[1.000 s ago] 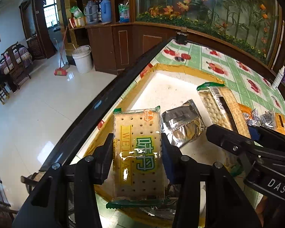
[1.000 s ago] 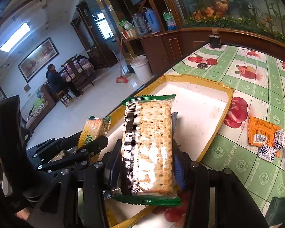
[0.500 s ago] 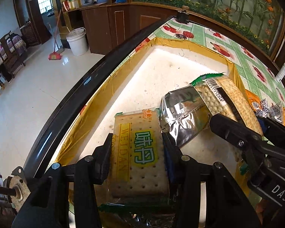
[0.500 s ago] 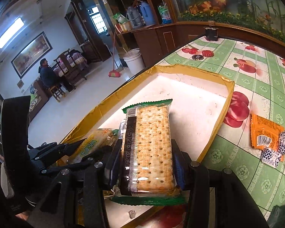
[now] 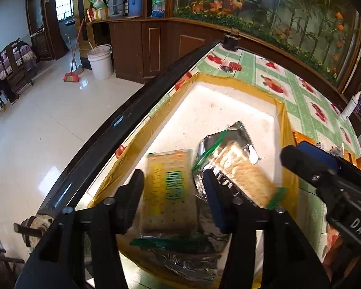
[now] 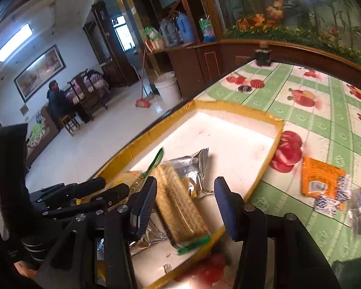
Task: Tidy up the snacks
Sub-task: 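Lower both cracker packs into the tray and open both tools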
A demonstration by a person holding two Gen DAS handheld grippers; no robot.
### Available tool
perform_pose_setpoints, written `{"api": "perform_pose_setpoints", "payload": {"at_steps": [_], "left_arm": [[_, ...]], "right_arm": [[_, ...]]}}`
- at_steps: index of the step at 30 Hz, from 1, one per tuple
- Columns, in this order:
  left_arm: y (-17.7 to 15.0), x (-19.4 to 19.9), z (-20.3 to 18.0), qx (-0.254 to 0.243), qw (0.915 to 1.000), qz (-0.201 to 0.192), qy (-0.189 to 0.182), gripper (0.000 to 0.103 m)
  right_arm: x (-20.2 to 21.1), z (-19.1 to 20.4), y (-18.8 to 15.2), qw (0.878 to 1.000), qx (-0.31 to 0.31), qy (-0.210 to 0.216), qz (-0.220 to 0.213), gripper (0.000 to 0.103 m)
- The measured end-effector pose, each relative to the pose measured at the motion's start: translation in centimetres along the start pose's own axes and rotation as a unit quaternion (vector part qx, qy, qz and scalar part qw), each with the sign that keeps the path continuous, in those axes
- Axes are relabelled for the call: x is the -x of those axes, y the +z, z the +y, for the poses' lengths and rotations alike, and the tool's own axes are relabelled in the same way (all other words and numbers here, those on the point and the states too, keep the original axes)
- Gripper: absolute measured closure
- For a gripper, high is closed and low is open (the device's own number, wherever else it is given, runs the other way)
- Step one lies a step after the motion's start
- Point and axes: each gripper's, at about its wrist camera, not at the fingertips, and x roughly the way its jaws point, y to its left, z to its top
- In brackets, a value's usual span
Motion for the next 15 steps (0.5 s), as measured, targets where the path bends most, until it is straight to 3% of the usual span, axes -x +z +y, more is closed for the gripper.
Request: {"api": "perform_pose_setpoints", "payload": {"at_steps": [4,6,8,12,15], "left_arm": [[-0.2,2.0,-1.6,-0.012,0.9996,-0.026,-0.005,0.036],[-0.6,3.0,-2.8,-0.024,0.9990,-0.035,-0.009,0.026],[-1.1,3.9,-4.5,-0.040,0.9980,-0.047,-0.010,0.023],[-2.0,5.5,-7.9,-0.076,0.9947,-0.069,-0.011,0.023],[-2.8,6.8,-10.6,-0.103,0.9914,-0.078,-0.020,0.023]], "right_arm": [[4.4,-1.6,-1.0,0.999,-0.023,-0.009,-0.034,0.040],[6.5,-2.5,-1.8,0.998,-0.036,-0.017,-0.049,0.040],[8.6,-3.7,-3.0,0.997,-0.052,-0.027,-0.059,0.039],[12.2,-6.0,-5.7,0.993,-0.077,-0.060,-0.072,0.028],[14.9,-7.7,-7.9,0.988,-0.098,-0.084,-0.081,0.025]]}}
